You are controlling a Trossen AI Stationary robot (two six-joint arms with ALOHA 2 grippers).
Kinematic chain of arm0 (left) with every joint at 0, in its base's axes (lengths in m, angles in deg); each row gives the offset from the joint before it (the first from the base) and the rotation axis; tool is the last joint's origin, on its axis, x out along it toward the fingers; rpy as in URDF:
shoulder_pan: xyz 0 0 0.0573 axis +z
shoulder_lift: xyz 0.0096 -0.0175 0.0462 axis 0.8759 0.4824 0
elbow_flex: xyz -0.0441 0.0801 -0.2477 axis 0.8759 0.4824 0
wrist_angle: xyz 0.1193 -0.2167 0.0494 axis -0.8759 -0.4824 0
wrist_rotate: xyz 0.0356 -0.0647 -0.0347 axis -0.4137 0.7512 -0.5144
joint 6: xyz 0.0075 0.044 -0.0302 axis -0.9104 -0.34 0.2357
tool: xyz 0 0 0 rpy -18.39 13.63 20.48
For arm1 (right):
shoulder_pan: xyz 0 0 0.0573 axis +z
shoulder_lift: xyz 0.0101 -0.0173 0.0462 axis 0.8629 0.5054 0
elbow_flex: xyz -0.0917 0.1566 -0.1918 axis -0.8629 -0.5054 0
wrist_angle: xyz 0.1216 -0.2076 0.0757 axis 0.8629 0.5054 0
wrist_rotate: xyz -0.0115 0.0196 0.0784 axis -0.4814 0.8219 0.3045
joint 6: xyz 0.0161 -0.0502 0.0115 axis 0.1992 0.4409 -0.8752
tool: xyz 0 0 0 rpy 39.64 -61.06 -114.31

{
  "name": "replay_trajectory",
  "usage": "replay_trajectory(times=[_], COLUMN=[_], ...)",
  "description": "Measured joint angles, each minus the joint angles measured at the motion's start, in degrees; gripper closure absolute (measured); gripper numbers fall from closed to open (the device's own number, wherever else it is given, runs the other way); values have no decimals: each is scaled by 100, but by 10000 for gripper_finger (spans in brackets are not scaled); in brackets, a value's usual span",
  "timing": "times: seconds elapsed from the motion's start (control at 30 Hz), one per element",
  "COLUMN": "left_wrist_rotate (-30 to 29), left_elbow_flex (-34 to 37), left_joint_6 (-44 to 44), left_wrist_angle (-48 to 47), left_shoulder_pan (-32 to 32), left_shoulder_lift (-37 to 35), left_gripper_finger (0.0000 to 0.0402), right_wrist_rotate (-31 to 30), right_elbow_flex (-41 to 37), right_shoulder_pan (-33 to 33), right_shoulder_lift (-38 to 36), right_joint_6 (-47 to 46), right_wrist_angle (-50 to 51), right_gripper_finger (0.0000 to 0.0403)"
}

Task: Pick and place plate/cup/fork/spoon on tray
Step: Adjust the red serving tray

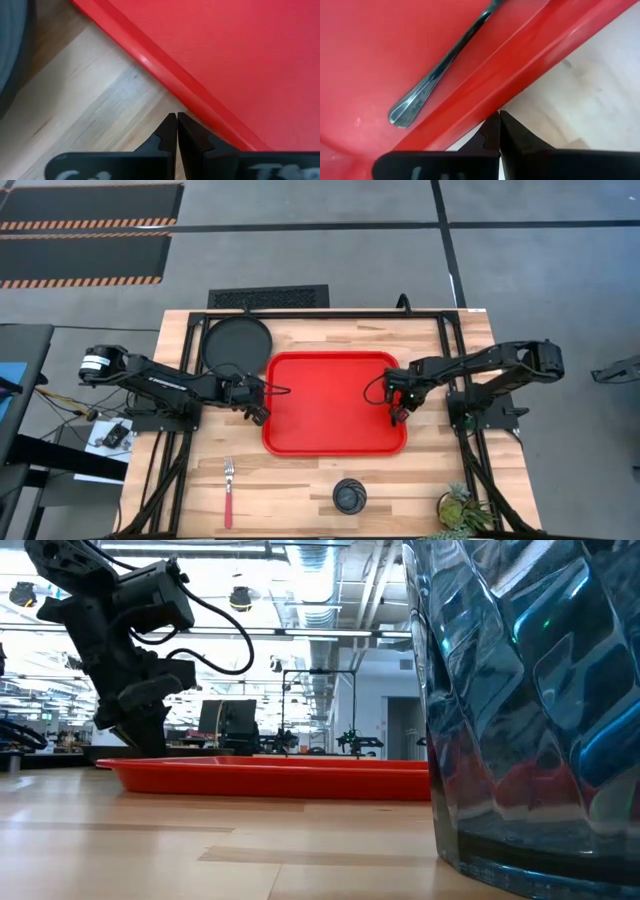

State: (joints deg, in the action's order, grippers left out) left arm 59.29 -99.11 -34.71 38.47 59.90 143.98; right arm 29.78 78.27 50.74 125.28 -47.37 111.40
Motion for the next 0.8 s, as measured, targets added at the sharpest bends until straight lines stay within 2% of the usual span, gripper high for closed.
replay_trajectory(times=[0.8], left_wrist_rotate=[105], left_elbow_flex=[0], left_joint_6=[493], left_wrist_angle=[-48], left_shoulder_pan=[-406], left_shoulder_lift=[-2], left_gripper_finger=[401], right_wrist_rotate=[100], right_elbow_flex=[0], right_shoulder_pan=[217], right_shoulder_lift=[0], right_joint_6=[-104], right_wrist_angle=[-47], right_gripper_finger=[384])
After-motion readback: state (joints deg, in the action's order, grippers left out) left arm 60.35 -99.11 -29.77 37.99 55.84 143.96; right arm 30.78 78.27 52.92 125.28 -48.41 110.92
